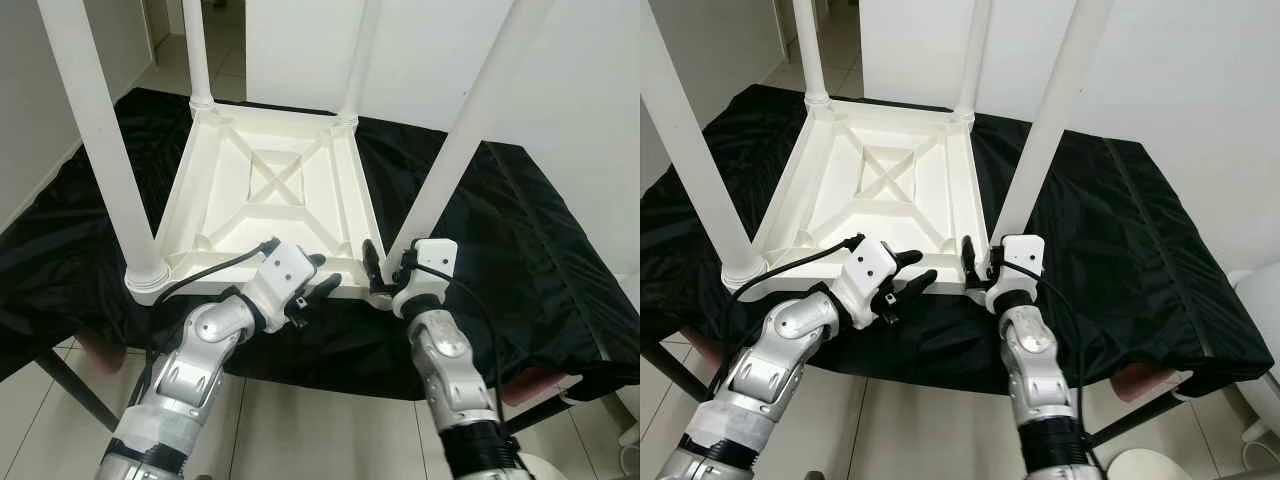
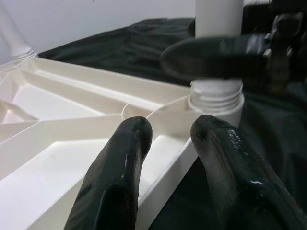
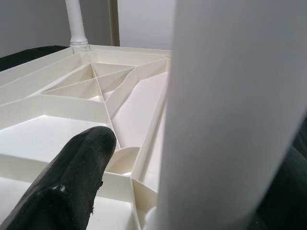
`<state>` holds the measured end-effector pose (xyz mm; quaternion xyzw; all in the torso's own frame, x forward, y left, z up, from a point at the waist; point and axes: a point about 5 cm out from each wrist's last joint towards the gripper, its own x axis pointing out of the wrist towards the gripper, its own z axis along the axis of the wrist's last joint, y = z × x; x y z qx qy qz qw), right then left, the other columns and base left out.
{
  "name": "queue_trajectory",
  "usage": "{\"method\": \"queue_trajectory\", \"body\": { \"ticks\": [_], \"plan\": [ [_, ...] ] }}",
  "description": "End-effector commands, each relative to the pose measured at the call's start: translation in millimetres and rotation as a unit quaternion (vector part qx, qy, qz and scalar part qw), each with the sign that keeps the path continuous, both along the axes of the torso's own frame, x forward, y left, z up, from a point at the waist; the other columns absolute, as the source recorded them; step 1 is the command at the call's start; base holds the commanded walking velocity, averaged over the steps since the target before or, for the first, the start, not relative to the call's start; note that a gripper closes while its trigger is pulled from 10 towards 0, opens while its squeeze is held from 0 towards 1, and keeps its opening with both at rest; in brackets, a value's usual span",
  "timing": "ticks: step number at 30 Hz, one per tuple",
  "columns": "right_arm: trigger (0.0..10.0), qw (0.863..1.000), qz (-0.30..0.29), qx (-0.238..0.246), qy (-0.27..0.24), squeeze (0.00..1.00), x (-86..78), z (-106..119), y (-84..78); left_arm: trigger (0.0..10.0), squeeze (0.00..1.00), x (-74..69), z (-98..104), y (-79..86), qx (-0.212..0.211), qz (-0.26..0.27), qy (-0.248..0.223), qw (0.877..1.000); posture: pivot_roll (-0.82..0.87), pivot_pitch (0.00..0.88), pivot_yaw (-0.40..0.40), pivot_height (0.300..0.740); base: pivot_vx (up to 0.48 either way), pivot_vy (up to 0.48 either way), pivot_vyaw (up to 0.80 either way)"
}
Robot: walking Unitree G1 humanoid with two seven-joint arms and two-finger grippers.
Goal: Building children table
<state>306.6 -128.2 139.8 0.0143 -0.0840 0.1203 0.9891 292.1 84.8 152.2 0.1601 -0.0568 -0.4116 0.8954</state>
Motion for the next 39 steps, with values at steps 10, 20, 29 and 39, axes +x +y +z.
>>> {"method": "queue_trajectory", "body": {
  "ticks": [10,20,29,39],
  "plan": [
    [10.0,0.986,0.143,-0.090,0.020,0.00,1.3,-9,-27.2,10.0,0.00,-13.6,-13,-15.8,0.020,-0.031,0.007,0.999,0.09,0.003,-0.083,0.740,0.000,0.000,0.00],
    [10.0,0.965,0.219,-0.139,0.040,0.00,22.8,-8,-38.3,10.0,0.00,-18.7,-15,-21.0,0.035,-0.061,0.014,0.997,0.09,0.002,-0.065,0.740,0.000,0.000,0.00],
    [0.0,0.963,0.227,-0.136,0.053,0.00,30.2,-11,-39.5,10.0,0.00,-27.6,-26,-21.1,0.078,-0.093,0.017,0.992,0.11,0.000,-0.070,0.740,0.000,0.000,0.00],
    [0.0,0.962,0.239,-0.124,0.056,0.00,32.1,-16,-39.0,10.0,0.00,-38.5,-35,-17.0,0.110,-0.133,0.040,0.984,0.10,0.000,-0.066,0.740,0.000,0.000,0.00]
  ]
}}
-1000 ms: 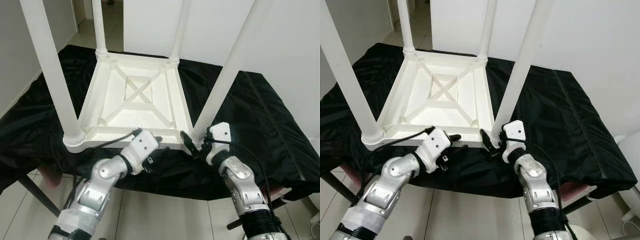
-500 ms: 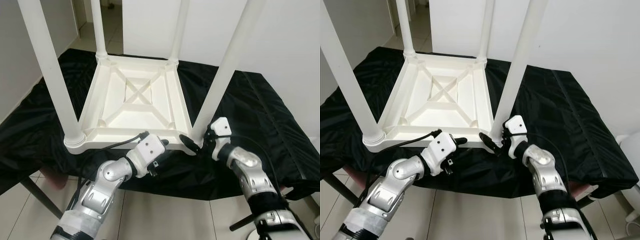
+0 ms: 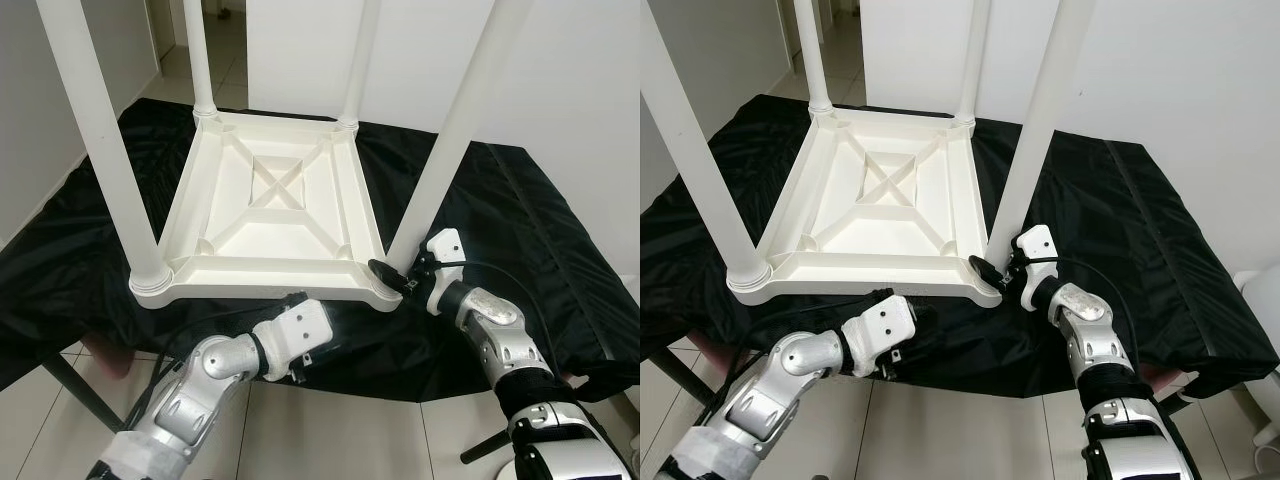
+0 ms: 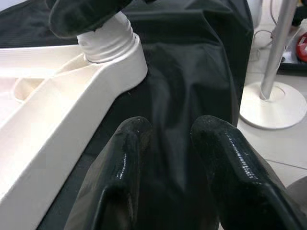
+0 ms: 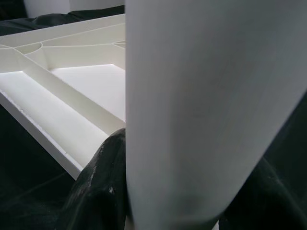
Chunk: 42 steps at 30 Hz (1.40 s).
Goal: Building children table
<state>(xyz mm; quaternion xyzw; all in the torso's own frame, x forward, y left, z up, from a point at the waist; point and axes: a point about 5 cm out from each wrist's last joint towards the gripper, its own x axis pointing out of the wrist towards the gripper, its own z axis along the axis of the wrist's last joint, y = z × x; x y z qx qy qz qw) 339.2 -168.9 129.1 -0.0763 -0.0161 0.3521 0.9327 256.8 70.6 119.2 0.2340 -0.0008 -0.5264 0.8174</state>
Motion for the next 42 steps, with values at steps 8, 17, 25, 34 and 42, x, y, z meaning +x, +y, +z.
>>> {"method": "queue_trajectory", "body": {
  "ticks": [8,17,25,34,42],
  "plan": [
    [10.0,1.000,-0.006,0.013,0.009,0.00,0.0,-7,2.3,10.0,0.00,-3.3,0,-7.1,-0.006,-0.003,-0.001,1.000,0.10,0.000,-0.066,0.740,0.000,0.000,0.00],
    [10.0,0.997,-0.049,0.054,0.000,0.00,-2.7,-10,2.7,10.0,0.00,-8.7,-1,-14.4,-0.087,0.068,0.048,0.993,0.09,0.013,-0.063,0.740,0.000,0.000,0.00],
    [10.0,0.990,-0.113,0.085,-0.028,0.00,-4.6,-6,0.8,10.0,0.00,-13.3,-7,-12.7,-0.103,0.091,0.088,0.987,0.09,0.020,-0.064,0.740,0.000,0.000,0.00],
    [10.0,0.959,-0.251,0.121,-0.058,0.00,-17.4,-6,19.3,10.0,0.00,-14.8,-6,-7.9,-0.103,0.105,0.095,0.985,0.10,0.020,-0.073,0.740,0.000,0.000,0.00],
    [10.0,0.914,-0.394,0.097,-0.021,0.00,-26.6,-23,38.1,10.0,0.00,-14.7,-5,-6.6,-0.100,0.108,0.092,0.985,0.11,0.017,-0.080,0.740,0.000,0.000,0.00]
  ]
}}
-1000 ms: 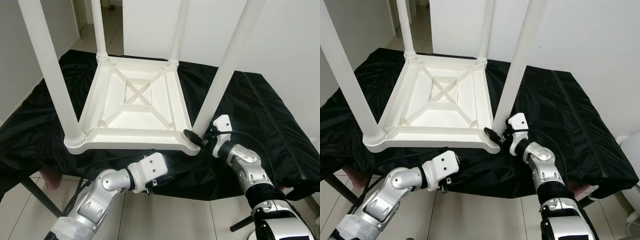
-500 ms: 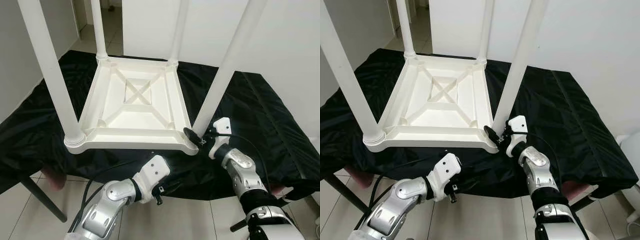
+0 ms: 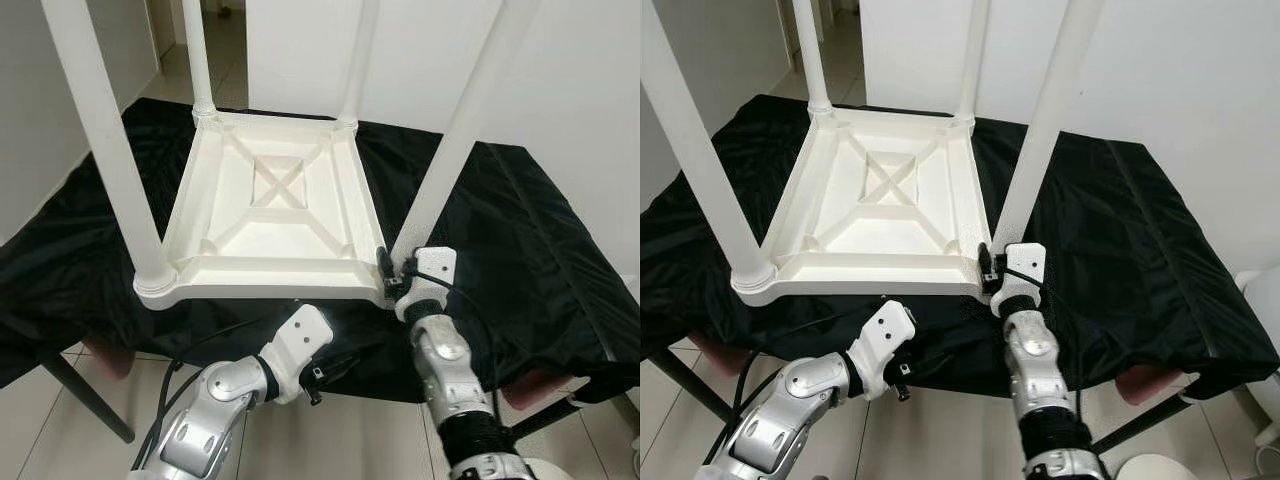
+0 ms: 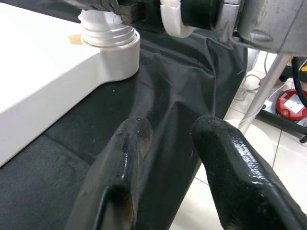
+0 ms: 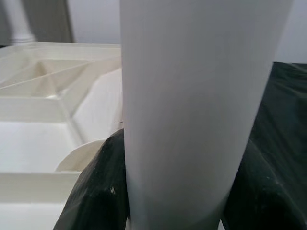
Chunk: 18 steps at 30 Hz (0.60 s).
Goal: Building children table
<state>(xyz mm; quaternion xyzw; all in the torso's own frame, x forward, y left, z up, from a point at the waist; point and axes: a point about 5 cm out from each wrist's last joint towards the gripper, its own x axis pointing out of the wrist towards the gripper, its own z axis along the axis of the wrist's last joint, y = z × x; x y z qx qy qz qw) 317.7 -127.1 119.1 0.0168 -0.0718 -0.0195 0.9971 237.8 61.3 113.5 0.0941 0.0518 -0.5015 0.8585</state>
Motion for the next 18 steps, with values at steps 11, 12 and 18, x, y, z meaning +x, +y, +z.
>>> {"method": "queue_trajectory", "body": {
  "ticks": [11,12,18],
  "plan": [
    [10.0,0.999,0.014,0.046,0.013,0.00,-10.2,-4,27.7,10.0,0.00,6.1,1,4.5,0.005,0.070,-0.010,0.998,0.12,0.018,-0.093,0.740,0.000,0.000,0.00],
    [10.0,0.999,0.012,0.046,0.011,0.00,-11.3,-3,28.3,10.0,0.00,6.0,1,4.7,0.005,0.070,-0.011,0.997,0.11,0.022,-0.096,0.740,0.000,0.000,0.00],
    [10.0,0.999,0.018,0.042,-0.002,1.00,-13.8,1,26.2,10.0,0.00,5.2,1,6.8,0.005,0.073,-0.010,0.997,0.12,0.027,-0.103,0.740,0.000,0.000,0.00]
  ]
}}
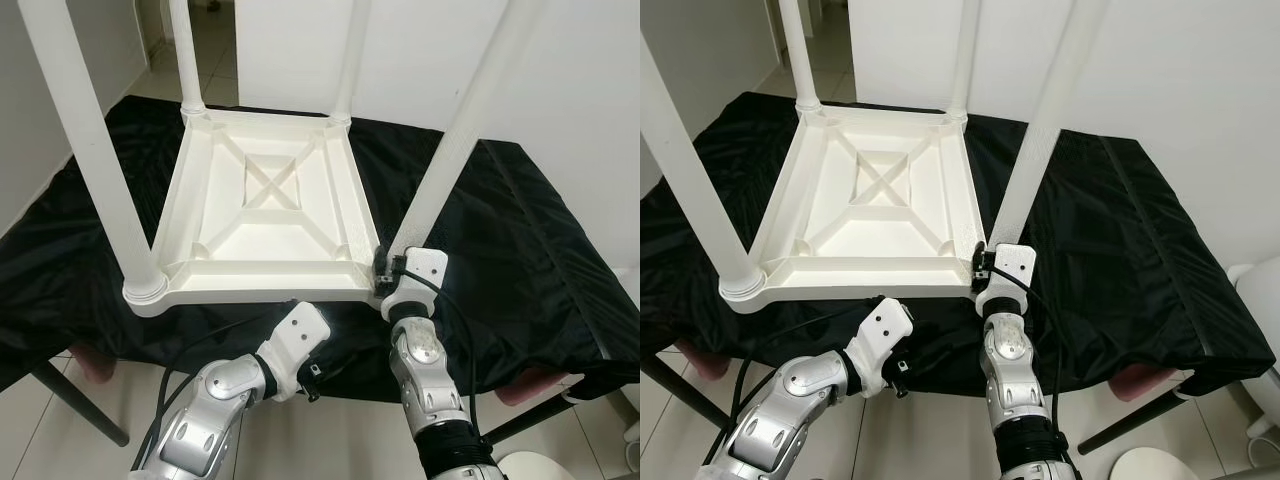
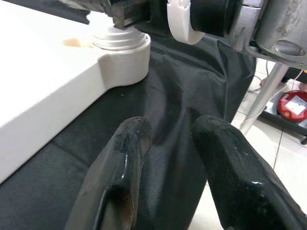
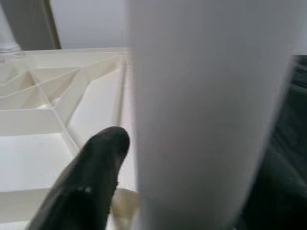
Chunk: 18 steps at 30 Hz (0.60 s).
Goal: Building children table
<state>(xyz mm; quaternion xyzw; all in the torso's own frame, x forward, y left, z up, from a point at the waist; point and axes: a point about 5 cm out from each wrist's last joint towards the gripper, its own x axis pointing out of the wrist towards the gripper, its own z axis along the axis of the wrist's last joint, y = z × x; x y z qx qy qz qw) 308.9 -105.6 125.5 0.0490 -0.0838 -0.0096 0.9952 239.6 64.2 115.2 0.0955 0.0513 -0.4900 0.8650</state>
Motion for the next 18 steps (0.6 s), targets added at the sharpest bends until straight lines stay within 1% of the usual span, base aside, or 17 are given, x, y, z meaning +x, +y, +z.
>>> {"method": "queue_trajectory", "body": {
  "ticks": [1,2,3,4,6,7,9,11,13,14,16,17,18],
  "plan": [
    [10.0,1.000,0.009,0.010,0.006,1.00,-5.1,-4,2.2,10.0,0.00,3.0,-1,4.2,0.004,0.060,-0.008,0.998,0.11,0.028,-0.104,0.740,0.000,0.000,0.00],
    [10.0,1.000,0.009,0.010,0.006,1.00,-5.1,-4,2.2,10.0,0.00,3.0,-1,4.2,0.004,0.060,-0.008,0.998,0.11,0.028,-0.104,0.740,0.000,0.000,0.00],
    [10.0,1.000,0.021,0.009,0.002,0.00,-4.9,-2,-1.1,10.0,0.00,3.1,0,5.0,0.005,0.062,-0.012,0.998,0.11,0.031,-0.105,0.740,0.000,0.000,0.00],
    [10.0,1.000,0.021,0.009,0.002,0.00,-4.9,-2,-1.1,10.0,0.00,3.1,0,5.0,0.005,0.062,-0.012,0.998,0.11,0.031,-0.105,0.740,0.000,0.000,0.00],
    [10.0,0.998,0.059,0.000,-0.007,0.00,-6.5,2,-6.8,10.0,0.00,4.1,2,7.8,0.006,0.065,-0.021,0.998,0.11,0.033,-0.110,0.740,0.000,0.000,0.00],
    [10.0,0.998,0.059,0.000,-0.007,0.00,-6.5,2,-6.8,10.0,0.00,4.1,2,7.8,0.006,0.065,-0.021,0.998,0.11,0.033,-0.110,0.740,0.000,0.000,0.00],
    [10.0,0.995,0.099,-0.013,-0.009,0.00,-9.8,2,-15.3,10.0,0.00,8.9,6,14.9,0.009,0.071,-0.031,0.997,0.11,0.034,-0.112,0.740,0.000,0.000,0.00],
    [10.0,0.995,0.099,-0.013,-0.009,0.00,-9.8,2,-15.3,10.0,0.00,8.9,6,14.9,0.009,0.071,-0.031,0.997,0.11,0.034,-0.112,0.740,0.000,0.000,0.00],
    [10.0,0.987,0.154,-0.042,-0.005,0.00,-12.1,0,-24.7,10.0,0.00,16.5,12,23.8,0.013,0.076,-0.047,0.996,0.10,0.034,-0.110,0.740,0.000,0.000,0.00],
    [10.0,0.987,0.154,-0.042,-0.005,0.00,-12.1,0,-24.7,10.0,0.00,16.5,12,23.8,0.013,0.076,-0.047,0.996,0.10,0.034,-0.110,0.740,0.000,0.000,0.00],
    [10.0,0.977,0.197,-0.075,-0.003,0.00,-9.5,0,-38.0,10.0,0.00,23.3,24,31.9,0.009,0.069,-0.066,0.995,0.10,0.032,-0.106,0.740,0.000,0.000,0.00],
    [10.0,0.977,0.197,-0.075,-0.003,0.00,-9.5,0,-38.0,10.0,0.00,23.3,24,31.9,0.009,0.069,-0.066,0.995,0.10,0.032,-0.106,0.740,0.000,0.000,0.00],
    [10.0,0.973,0.214,-0.087,-0.002,0.00,-8.1,1,-42.6,10.0,0.00,25.3,27,34.6,0.006,0.065,-0.072,0.995,0.10,0.028,-0.103,0.740,0.000,0.000,0.00]
  ]
}}
